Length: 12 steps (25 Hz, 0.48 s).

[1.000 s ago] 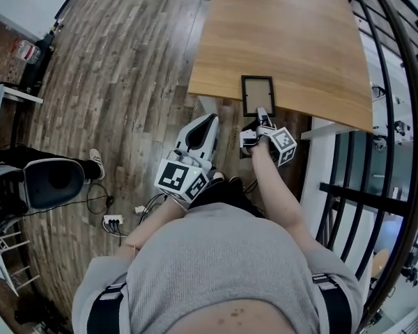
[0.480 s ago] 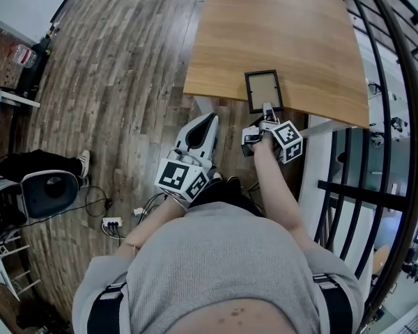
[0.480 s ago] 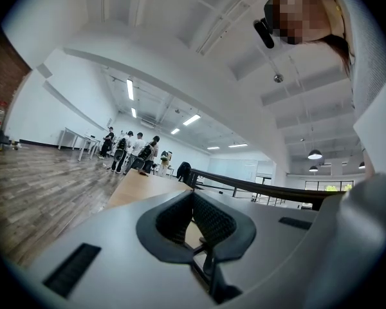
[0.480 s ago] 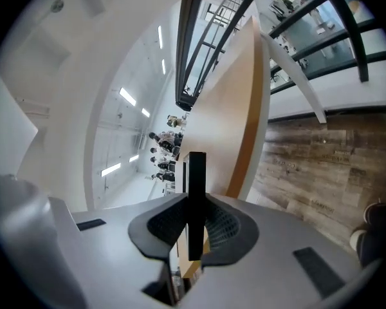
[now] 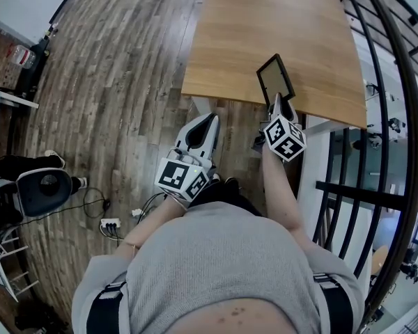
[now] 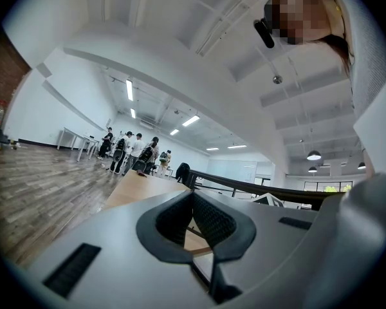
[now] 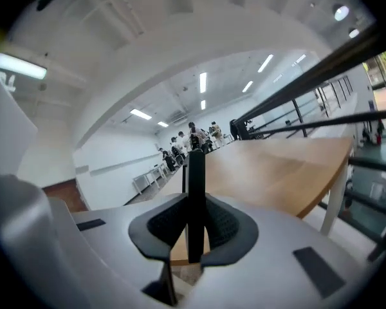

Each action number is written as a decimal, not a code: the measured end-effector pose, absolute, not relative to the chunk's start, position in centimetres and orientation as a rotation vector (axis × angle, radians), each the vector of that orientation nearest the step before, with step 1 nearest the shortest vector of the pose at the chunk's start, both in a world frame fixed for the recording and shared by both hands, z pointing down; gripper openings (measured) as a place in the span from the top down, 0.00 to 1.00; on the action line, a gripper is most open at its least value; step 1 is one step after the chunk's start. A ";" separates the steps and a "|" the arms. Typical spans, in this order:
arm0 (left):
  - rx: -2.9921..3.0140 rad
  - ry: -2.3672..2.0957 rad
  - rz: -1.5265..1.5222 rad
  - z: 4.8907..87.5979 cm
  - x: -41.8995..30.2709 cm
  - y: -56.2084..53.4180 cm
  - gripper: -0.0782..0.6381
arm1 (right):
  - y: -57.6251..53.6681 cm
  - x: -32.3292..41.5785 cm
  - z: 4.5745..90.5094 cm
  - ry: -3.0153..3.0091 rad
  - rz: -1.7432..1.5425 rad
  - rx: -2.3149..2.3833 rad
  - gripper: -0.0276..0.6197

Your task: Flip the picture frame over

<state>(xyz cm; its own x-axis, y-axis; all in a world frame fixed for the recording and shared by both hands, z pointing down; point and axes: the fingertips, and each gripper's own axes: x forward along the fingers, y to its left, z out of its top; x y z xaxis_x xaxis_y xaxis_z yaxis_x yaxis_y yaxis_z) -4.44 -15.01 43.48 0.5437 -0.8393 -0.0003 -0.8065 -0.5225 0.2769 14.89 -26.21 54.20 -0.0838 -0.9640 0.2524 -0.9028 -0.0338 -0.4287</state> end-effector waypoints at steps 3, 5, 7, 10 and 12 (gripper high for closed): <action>2.536 -1.379 -0.196 43.5 -4.5 -15.0 0.88 | -26.6 14.4 52.4 2.351 -0.324 -2.241 0.83; 2.531 -1.384 -0.196 43.6 -4.6 -15.1 0.88 | -26.9 13.2 51.0 2.572 0.164 -2.340 0.83; 2.525 -1.390 -0.205 43.7 -4.7 -15.1 0.88 | -27.1 11.7 50.6 2.755 0.633 -2.327 0.83; 2.515 -1.395 -0.205 43.7 -4.9 -15.2 0.88 | -27.4 10.3 51.5 2.937 1.122 -2.199 0.83; 2.513 -1.401 -0.203 43.7 -5.0 -15.2 0.88 | -27.6 9.9 52.3 2.996 1.312 -2.145 0.83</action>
<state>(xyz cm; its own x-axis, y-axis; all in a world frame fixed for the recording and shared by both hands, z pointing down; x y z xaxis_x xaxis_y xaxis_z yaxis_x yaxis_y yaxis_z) -5.05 -15.23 43.72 0.5263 -0.8503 0.0030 -0.8144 -0.5030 0.2894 9.94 -27.55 52.27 -0.2012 -0.9552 0.2172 -0.4882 0.2900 0.8232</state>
